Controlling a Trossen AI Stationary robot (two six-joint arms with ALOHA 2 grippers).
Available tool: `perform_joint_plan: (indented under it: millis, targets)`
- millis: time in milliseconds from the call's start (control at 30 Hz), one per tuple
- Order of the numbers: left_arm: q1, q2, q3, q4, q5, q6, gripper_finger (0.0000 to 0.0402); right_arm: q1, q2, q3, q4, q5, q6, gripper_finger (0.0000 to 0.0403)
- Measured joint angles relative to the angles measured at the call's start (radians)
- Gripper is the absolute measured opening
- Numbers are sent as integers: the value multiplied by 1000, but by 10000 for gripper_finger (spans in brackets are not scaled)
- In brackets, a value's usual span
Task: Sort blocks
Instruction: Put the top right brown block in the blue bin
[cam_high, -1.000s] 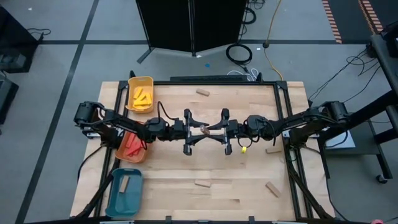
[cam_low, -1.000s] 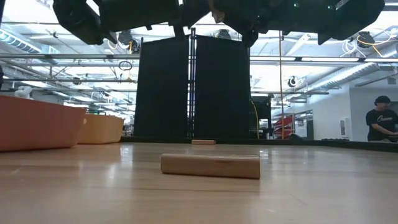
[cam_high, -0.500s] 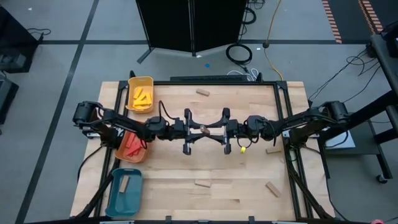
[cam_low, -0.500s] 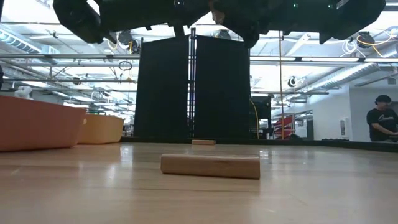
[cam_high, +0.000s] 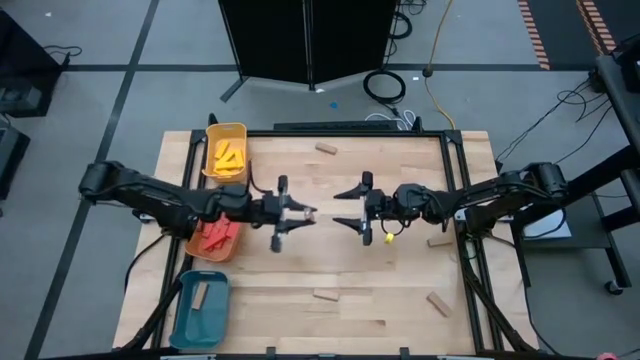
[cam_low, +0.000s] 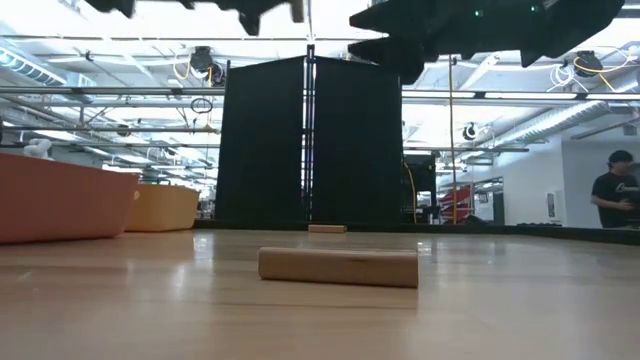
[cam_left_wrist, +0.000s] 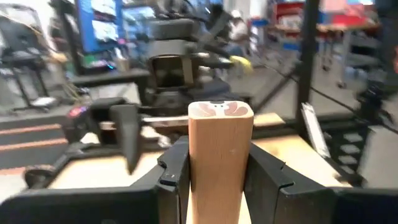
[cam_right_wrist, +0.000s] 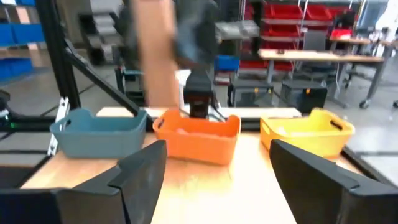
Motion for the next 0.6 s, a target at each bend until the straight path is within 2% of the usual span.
perform_joint_plan:
  millis: [200,367,600]
  targets:
    - [-95,-131,0,-261,-29,-25,99,0,0,0,-75,-7,13,279]
    - [-181,-205,0,-465,-32,-118,99,0,0,0,-88,-9,49,278]
    - [-323,-244,22,-645,-30,-292,99,0,0,0,-90,-10,100,277]
